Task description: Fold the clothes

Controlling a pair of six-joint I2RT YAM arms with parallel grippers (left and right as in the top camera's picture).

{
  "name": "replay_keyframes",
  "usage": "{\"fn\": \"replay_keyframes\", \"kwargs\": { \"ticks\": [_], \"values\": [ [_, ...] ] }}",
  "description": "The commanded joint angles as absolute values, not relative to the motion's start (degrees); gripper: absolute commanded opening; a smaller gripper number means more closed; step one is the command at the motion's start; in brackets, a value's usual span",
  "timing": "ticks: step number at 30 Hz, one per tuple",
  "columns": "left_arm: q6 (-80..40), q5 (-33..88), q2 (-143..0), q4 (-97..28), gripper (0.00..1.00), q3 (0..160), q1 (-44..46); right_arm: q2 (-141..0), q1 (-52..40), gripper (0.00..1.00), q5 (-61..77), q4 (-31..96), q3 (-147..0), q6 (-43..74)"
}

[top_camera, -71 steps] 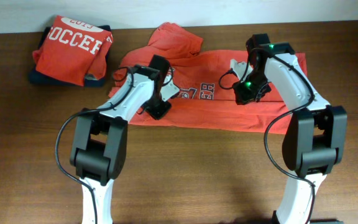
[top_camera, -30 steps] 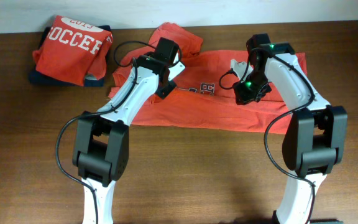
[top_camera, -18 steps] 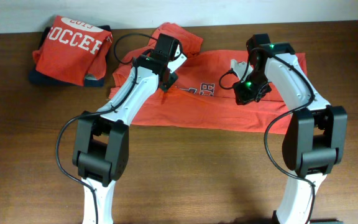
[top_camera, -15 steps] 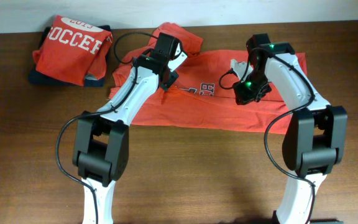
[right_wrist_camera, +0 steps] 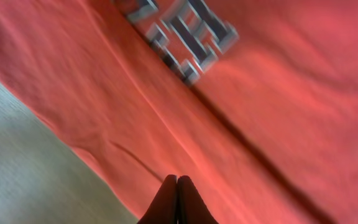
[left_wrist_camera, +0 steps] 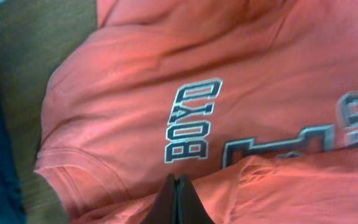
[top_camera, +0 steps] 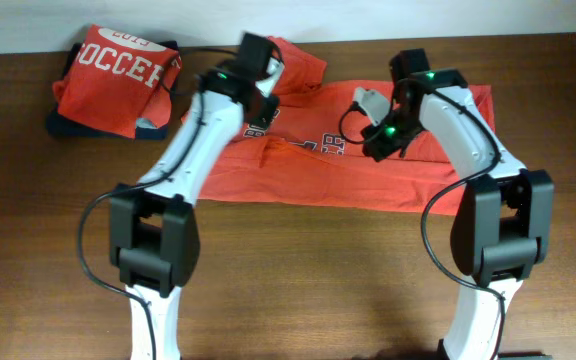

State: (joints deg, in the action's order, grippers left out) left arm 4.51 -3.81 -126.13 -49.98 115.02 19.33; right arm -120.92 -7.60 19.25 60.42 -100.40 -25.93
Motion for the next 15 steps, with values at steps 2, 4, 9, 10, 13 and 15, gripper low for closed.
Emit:
{"fn": "replay_keyframes", "kwargs": {
  "ticks": [2, 4, 9, 10, 13, 15],
  "values": [
    [-5.1, 6.9, -126.0, -55.8, 0.01, 116.2, 13.7, -122.0, -11.9, 0.04, 21.2, 57.1, -101.1, -28.3],
    [-6.5, 6.9, -126.2, -58.2, 0.01, 115.6, 12.4, -123.0, -13.2, 0.04, 20.4, 56.0, -101.1, -28.3],
    [-6.4, 6.9, -126.2, -60.4, 0.01, 112.6, 10.9, -126.7, -15.2, 0.04, 19.9, 54.1, -101.1, -28.3],
    [-6.4, 6.9, -126.2, -60.2, 0.0, 112.0, 10.7, -127.7, -15.5, 0.04, 19.9, 53.5, -101.1, -28.3],
    [-6.5, 6.9, -126.3, -58.5, 0.01, 109.6, 10.7, -129.8, -16.1, 0.04, 19.9, 52.5, -101.1, -28.3],
    [-6.5, 6.9, -126.6, -57.2, 0.0, 108.2, 10.7, -130.4, -16.4, 0.04, 20.0, 52.5, -101.1, -28.3]
  ]
}}
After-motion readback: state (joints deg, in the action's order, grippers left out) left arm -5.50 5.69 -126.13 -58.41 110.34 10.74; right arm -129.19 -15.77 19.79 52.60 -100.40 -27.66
